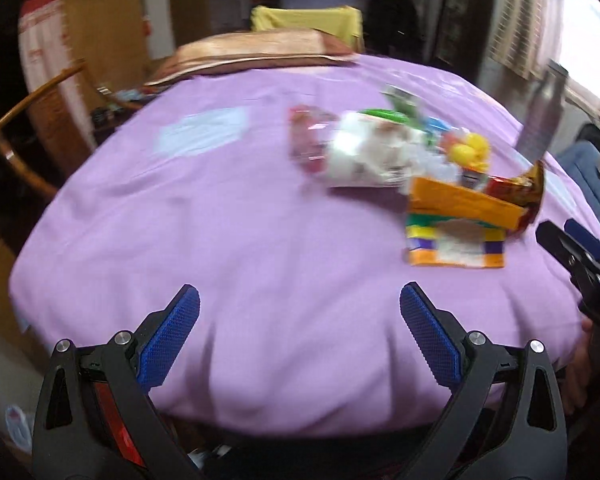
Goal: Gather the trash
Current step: 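Return both tools to the table over the orange medicine box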
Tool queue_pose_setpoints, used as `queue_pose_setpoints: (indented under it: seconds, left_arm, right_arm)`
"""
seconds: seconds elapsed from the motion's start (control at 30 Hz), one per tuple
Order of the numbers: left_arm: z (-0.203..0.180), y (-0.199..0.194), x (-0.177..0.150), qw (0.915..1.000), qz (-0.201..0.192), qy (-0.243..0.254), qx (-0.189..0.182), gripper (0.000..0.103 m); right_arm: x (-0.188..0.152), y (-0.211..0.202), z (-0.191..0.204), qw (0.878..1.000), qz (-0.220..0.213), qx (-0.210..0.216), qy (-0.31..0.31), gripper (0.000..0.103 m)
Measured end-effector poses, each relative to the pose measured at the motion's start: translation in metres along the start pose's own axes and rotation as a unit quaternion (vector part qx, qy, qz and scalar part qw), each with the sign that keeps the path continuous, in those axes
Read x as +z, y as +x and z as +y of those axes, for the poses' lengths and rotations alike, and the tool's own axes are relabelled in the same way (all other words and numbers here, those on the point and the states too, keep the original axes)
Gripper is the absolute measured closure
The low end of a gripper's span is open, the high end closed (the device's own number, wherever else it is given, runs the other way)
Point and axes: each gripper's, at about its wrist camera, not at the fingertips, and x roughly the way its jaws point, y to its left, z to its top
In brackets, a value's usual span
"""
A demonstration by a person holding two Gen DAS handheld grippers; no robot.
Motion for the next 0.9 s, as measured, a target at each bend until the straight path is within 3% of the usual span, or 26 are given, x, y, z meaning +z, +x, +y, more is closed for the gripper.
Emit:
queue_pose_setpoints:
  seconds: [0.17,0.23,0.37,0.53,0.7,0.77,0.9]
  left_arm:
    - [-0.047,0.025,0.023,0.9984,0.014,0.032,-0.044,0.007]
    - [-0.067,0.035,0.030,0.9967,0.021,0.044,-0.064,0.006]
    - [-0.099,0.045,0.037,0.9924,0.026,0.069,-0.098,0.006]
    - [-0.126,0.058,0.047,0.9897,0.027,0.082,-0.114,0.006]
    - [-0.110,0.065,0.051,0.9949,0.028,0.062,-0.075,0.006]
    - [-0.088,0.057,0.047,0.9967,0.027,0.049,-0.059,0.006]
    - [-0.025,0.035,0.031,0.9998,0.012,0.007,0.013,0.006]
  right_arm:
    - [0.008,0.014,-0.034,0.995,-0.013,-0.102,-0.001,0.005]
    - [0.005,0.010,-0.051,0.994,-0.015,-0.106,0.015,0.005]
    - [0.008,0.014,-0.072,0.985,-0.018,-0.169,0.023,0.005]
    - [0.008,0.022,-0.100,0.991,0.009,-0.101,0.085,0.005]
    - [0.008,0.024,-0.100,0.993,0.026,-0.068,0.098,0.005]
    - [0.007,0.022,-0.095,0.993,0.023,-0.072,0.087,0.005]
    - [0.006,0.017,-0.083,0.995,0.014,-0.084,0.052,0.005]
